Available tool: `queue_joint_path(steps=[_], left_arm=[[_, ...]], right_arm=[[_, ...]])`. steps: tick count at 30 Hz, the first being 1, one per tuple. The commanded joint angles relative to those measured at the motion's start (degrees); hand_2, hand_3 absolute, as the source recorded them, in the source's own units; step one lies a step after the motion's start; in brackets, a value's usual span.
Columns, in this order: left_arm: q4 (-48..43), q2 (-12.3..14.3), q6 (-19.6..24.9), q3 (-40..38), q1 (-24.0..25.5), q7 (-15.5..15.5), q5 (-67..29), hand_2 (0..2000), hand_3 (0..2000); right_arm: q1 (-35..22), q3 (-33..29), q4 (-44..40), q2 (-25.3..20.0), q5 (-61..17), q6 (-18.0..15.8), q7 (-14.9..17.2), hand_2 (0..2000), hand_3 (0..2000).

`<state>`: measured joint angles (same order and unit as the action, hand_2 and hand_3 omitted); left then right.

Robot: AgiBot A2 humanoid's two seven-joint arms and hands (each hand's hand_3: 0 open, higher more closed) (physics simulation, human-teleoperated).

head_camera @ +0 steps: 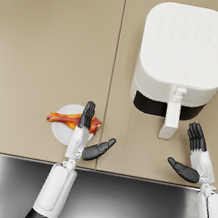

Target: Pick up the drumstick and place it into the air fryer

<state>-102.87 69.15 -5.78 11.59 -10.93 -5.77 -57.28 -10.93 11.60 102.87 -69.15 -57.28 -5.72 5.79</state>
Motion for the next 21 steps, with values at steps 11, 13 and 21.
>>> queue_joint_path(steps=[11, 13, 21], left_arm=[[0.00, 0.00, 0.00, 0.00, 0.00, 0.00, 0.00, 0, 0], [0.00, 0.00, 0.00, 0.00, 0.00, 0.00, 0.00, 0, 0], [-3.16, -0.05, 3.65, -2.04, 1.20, 3.64, 0.00, 0, 0]], right_arm=[[0.00, 0.00, 0.00, 0.00, 0.00, 0.00, 0.00, 0, 0], [0.00, 0.00, 0.00, 0.00, 0.00, 0.00, 0.00, 0, 0], [0.22, -1.64, 2.68, -0.64, 0.00, 4.21, -4.26, 0, 0]])
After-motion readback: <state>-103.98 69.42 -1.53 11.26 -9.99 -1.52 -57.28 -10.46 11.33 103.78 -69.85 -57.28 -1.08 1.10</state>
